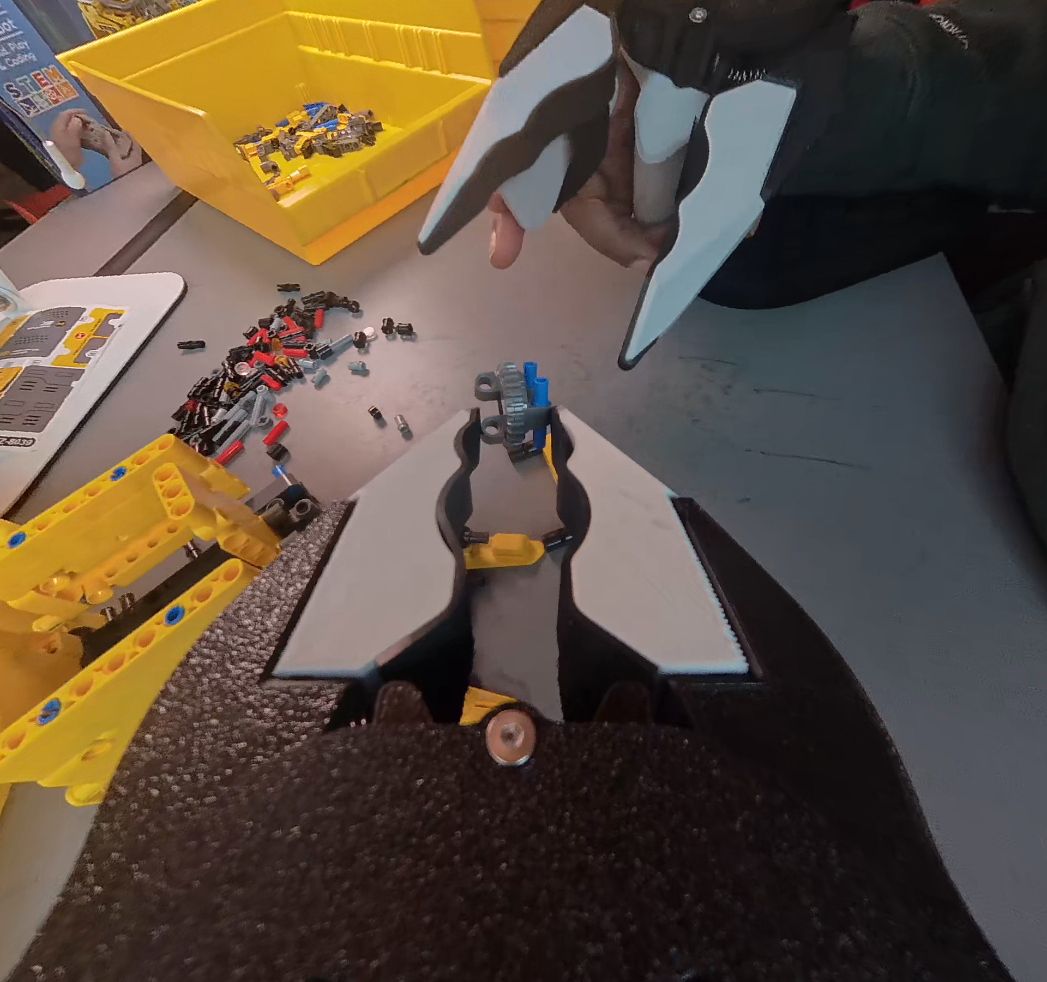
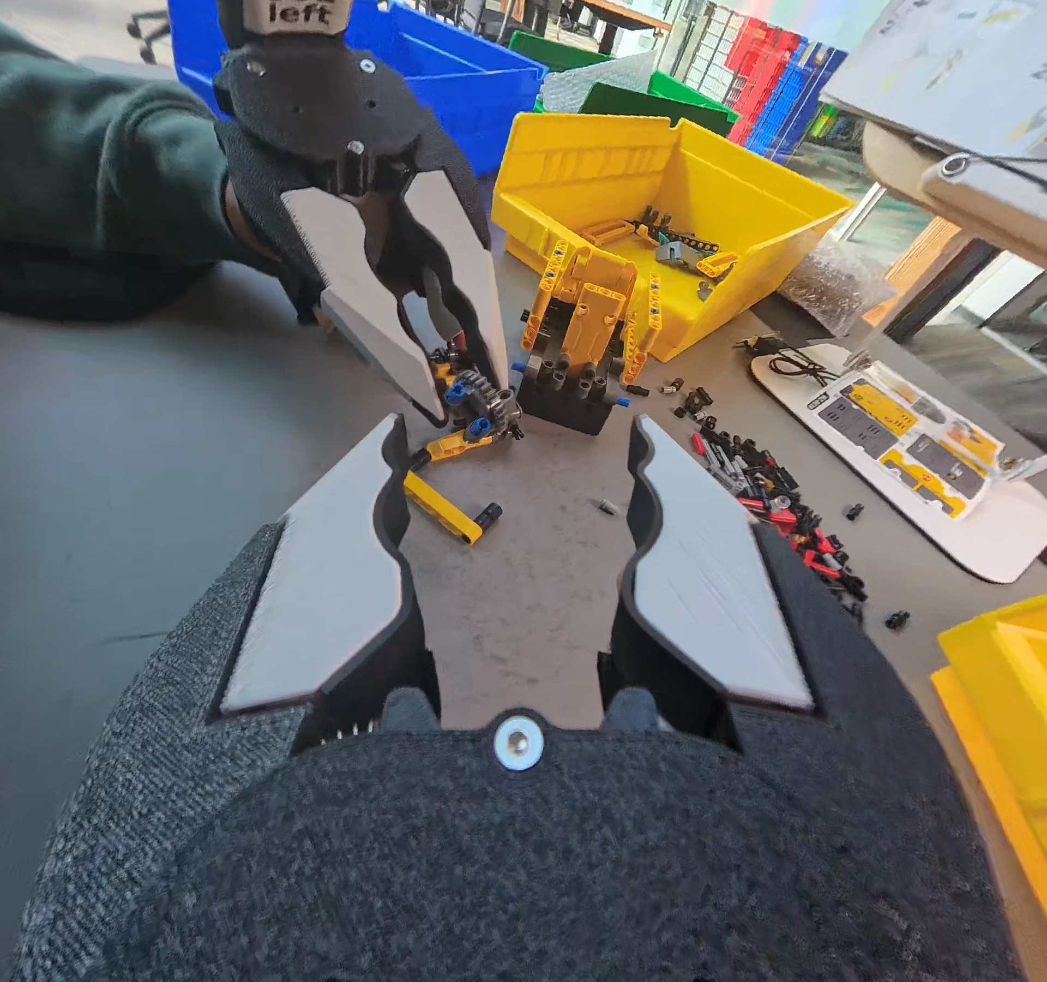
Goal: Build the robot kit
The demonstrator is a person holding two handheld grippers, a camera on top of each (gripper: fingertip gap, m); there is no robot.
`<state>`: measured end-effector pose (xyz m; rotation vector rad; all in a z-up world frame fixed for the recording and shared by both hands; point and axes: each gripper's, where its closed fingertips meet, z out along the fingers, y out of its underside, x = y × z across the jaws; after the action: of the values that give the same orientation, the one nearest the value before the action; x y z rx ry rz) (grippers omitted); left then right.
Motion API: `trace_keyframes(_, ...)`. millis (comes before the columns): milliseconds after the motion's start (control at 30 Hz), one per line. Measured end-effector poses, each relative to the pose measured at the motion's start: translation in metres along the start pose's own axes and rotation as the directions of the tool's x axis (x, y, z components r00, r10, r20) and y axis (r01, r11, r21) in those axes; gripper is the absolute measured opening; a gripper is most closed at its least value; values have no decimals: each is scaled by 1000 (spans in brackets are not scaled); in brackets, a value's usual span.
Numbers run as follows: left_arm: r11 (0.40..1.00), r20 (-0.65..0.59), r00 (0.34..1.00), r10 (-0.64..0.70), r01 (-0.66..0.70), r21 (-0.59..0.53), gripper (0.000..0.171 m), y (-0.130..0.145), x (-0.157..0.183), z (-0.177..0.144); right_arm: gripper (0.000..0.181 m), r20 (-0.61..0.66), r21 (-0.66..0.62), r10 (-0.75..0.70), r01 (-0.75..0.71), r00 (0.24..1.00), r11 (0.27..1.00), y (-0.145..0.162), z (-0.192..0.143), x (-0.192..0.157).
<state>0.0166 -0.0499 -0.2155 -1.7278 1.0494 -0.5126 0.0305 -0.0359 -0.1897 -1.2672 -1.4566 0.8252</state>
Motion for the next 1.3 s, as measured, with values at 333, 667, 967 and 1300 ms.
trace_keyframes(333, 1000, 8, 1000, -27, 27, 7, 23, 0, -3, 0, 78, -1, -4, 253, -253, 967, 967, 6, 8, 39)
trace_keyframes(667, 997, 30, 996, -80, 80, 8, 23, 2, -11, 0, 26, -29, -1, 272, -273, 962, 962, 1, 31, 71)
trace_keyframes(967, 990, 32, 990, -139, 139, 1, 23, 4, -14, 1, 0, -168, 117, 189, -171, 968, 978, 3, 20, 95)
trace_keyframes(1300, 992, 78, 989, -124, 122, 37, 23, 0, -22, -3, 0, -217, 144, 178, -149, 960, 978, -5, 14, 96)
